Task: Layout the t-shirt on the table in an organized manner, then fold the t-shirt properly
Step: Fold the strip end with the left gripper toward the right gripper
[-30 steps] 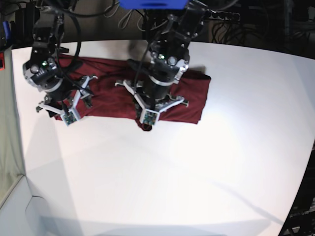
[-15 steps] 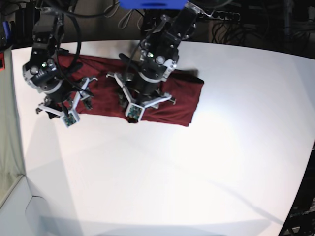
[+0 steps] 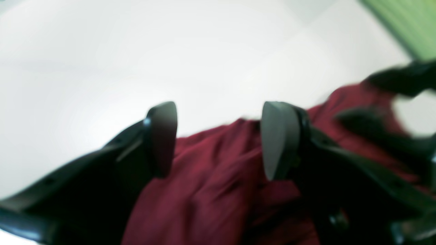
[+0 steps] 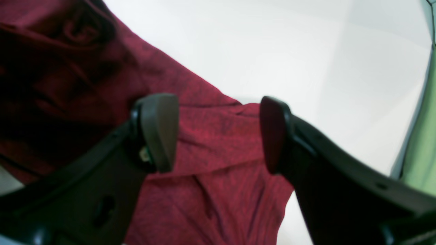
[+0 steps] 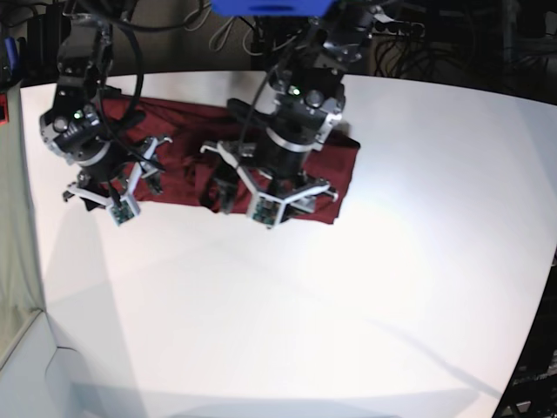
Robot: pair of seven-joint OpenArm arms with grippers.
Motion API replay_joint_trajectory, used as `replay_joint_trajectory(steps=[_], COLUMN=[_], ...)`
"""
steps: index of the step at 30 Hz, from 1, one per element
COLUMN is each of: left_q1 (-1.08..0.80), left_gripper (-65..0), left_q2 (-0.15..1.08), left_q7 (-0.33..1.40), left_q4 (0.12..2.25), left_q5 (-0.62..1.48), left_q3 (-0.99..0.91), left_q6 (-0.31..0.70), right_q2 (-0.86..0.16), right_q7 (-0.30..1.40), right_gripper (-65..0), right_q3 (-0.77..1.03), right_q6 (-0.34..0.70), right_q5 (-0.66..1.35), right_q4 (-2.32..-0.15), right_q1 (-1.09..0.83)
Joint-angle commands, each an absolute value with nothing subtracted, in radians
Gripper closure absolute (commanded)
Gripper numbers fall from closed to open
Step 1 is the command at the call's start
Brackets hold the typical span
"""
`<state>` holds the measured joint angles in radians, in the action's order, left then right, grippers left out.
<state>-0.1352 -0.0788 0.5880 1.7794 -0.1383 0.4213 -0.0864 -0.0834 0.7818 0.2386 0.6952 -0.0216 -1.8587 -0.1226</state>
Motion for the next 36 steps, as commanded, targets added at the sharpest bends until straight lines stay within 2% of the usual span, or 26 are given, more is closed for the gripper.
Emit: replay_joint_trajectory(steps=[1,12,17,21,24,29,36], left_q1=[-0.122,-0.094,-0.102,-0.094,-0.101,-0.122,-0.173], left_gripper=[-37.4,-36.2,-27.5,-27.3,-27.3,-27.2,-27.2], left_q2=[-0.094,-0.13,-0.096,-0.041,-0.005,0.047,0.028], left_q7=[0.565,0.573,0.579,0.598,0.598,0.588,0.567], left_q4=[1.776,1.59,1.589,1.623,1.693,1.824,1.847], left_q5=[-0.142,-0.142,-0.142,-0.142,-0.142,-0.142,-0.142], left_q3=[0.404,0.332,0.515,0.68,0.73,0.696,0.438], left_q6=[-0.097,-0.088,-0.087,-0.085,-0.085,-0.094,-0.09], right_q2=[-0.093,-0.093,-0.093,-0.094,-0.091,-0.091,-0.088], right_q7=[0.76,0.76,0.76,0.76,0.76,0.763,0.765], right_gripper=[-38.1,-38.1,-38.1,-38.1,-38.1,-38.1,-38.1], right_q3=[0.242,0.242,0.243,0.249,0.294,0.335,0.36], right_q6=[0.698,0.698,0.698,0.698,0.698,0.698,0.698], right_q5=[-0.012,-0.012,-0.012,-0.013,-0.013,-0.012,-0.01], right_q4=[-1.88,-1.88,-1.88,-1.88,-1.88,-1.879,-1.879], right_q1=[-0.11,-0.11,-0.11,-0.11,-0.108,-0.084,-0.081])
